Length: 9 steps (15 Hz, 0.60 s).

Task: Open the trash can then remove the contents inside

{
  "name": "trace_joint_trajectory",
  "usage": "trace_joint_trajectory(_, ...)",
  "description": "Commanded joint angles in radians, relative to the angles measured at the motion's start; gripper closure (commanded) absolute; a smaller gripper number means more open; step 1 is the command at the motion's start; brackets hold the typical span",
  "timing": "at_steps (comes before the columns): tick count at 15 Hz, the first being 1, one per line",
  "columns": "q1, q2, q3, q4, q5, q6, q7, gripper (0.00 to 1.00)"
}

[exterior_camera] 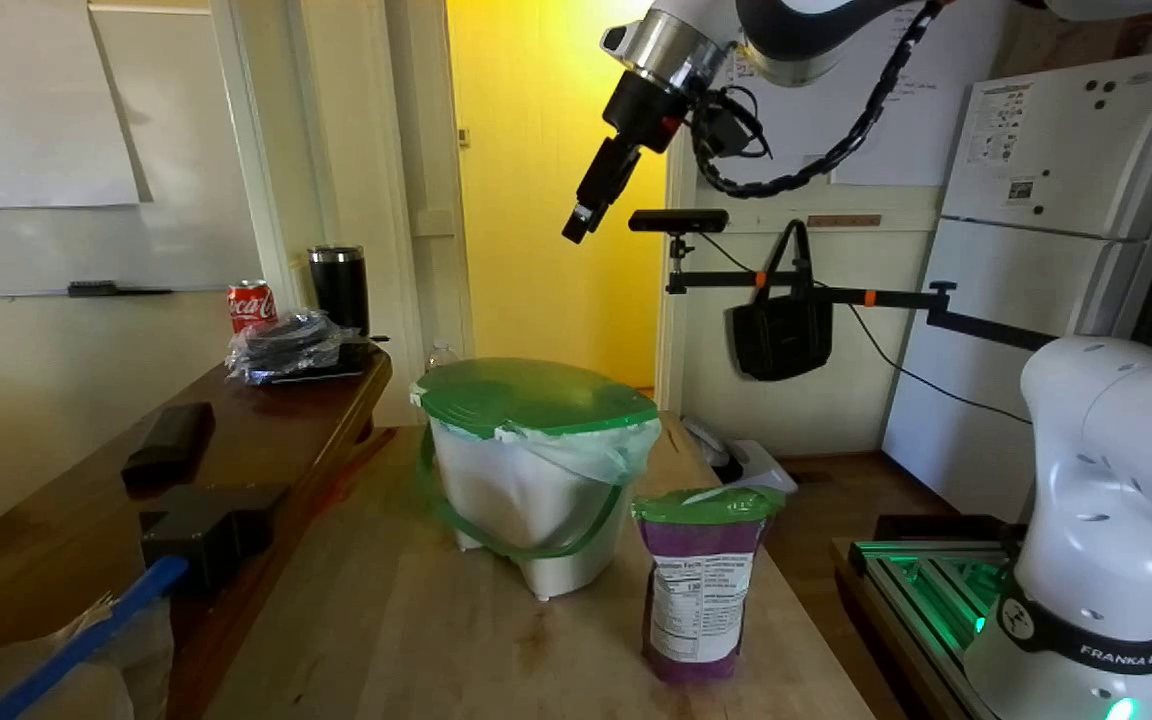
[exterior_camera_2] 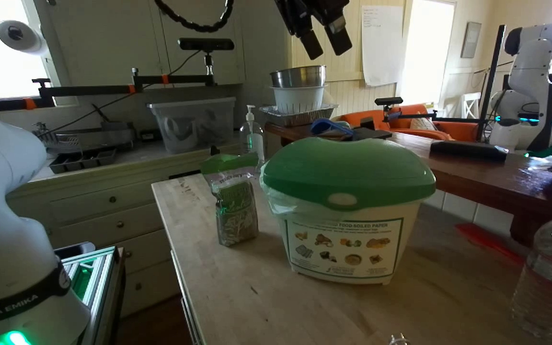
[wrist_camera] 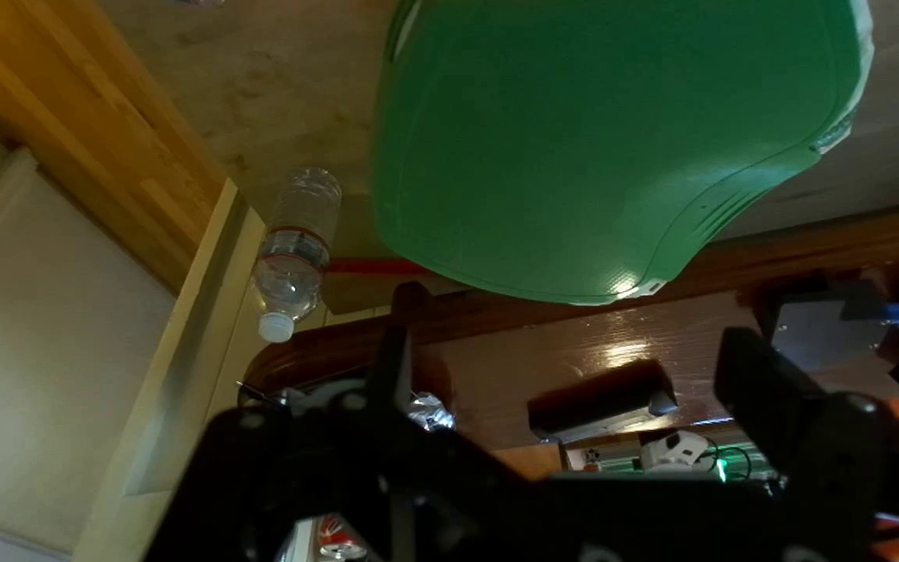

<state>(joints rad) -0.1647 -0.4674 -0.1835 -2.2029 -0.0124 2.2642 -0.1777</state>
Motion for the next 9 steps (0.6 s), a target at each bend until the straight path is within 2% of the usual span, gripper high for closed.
trace_joint_trajectory(1,0.009,-0.002,-0.007,0.001,-0.005,-0.003,0.001,0.00)
trace_joint_trajectory(9,0.012,-0.003,-0.007,0.000,-0.004,-0.003,0.001,0.00)
